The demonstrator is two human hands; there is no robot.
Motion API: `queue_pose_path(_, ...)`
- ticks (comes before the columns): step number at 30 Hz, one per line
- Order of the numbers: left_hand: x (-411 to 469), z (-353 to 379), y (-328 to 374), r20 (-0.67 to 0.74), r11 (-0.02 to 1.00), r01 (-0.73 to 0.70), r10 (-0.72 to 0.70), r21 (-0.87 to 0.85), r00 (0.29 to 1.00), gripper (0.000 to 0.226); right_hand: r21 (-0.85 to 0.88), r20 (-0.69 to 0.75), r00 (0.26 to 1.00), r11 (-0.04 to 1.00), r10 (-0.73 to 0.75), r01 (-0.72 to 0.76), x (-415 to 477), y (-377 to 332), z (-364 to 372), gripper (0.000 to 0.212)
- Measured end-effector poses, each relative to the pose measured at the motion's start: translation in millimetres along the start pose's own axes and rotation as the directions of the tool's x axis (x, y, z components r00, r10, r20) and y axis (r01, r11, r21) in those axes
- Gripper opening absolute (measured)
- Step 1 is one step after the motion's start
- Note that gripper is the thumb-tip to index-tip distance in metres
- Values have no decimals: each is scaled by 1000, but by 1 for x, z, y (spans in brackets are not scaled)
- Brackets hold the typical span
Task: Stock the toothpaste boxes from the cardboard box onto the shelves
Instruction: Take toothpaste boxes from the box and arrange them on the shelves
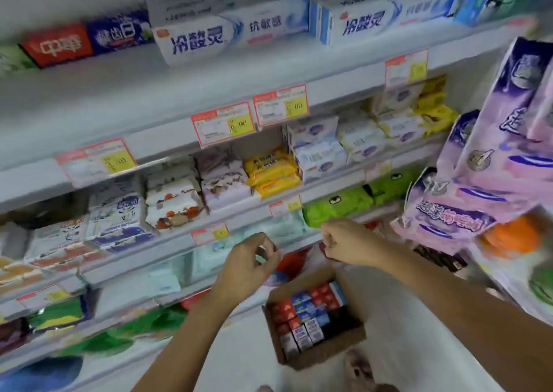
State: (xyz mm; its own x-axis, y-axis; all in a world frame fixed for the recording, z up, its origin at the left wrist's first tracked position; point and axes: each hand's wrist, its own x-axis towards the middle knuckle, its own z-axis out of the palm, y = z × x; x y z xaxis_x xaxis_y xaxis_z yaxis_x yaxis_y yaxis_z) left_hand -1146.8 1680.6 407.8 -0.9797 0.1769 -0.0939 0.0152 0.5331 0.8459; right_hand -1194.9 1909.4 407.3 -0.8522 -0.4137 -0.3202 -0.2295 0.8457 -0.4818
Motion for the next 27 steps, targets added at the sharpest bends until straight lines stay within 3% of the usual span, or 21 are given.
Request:
queue_pose_path(5,-5,86,-99,56,989,144,-146,34,988,24,83,94,985,985,145,-153,18,92,117,36)
queue_pose_path(9,-11,146,-183,58,968,250,-249,-11,967,37,136,51,966,957,253,-258,39,165,216,30)
queue_pose_path(12,-15,188,-234,135,924,382,-375,-25,917,24,117,82,938,931,337,-345,49,200,279,23)
queue_pose_path(15,-22,225,-279,117,907,415,-421,77,899,32,188,45,921,902,387,-389,53,223,336,37)
queue_pose_path(19,-34,265,-334,64,856,469,-492,218,868,27,59,235,872,889,429,-454,46,231,388,29)
queue_pose_path(27,-61,304,-395,86,752,552,-616,360,783,26,61,315,846,880,431,-471,55,234,438,43)
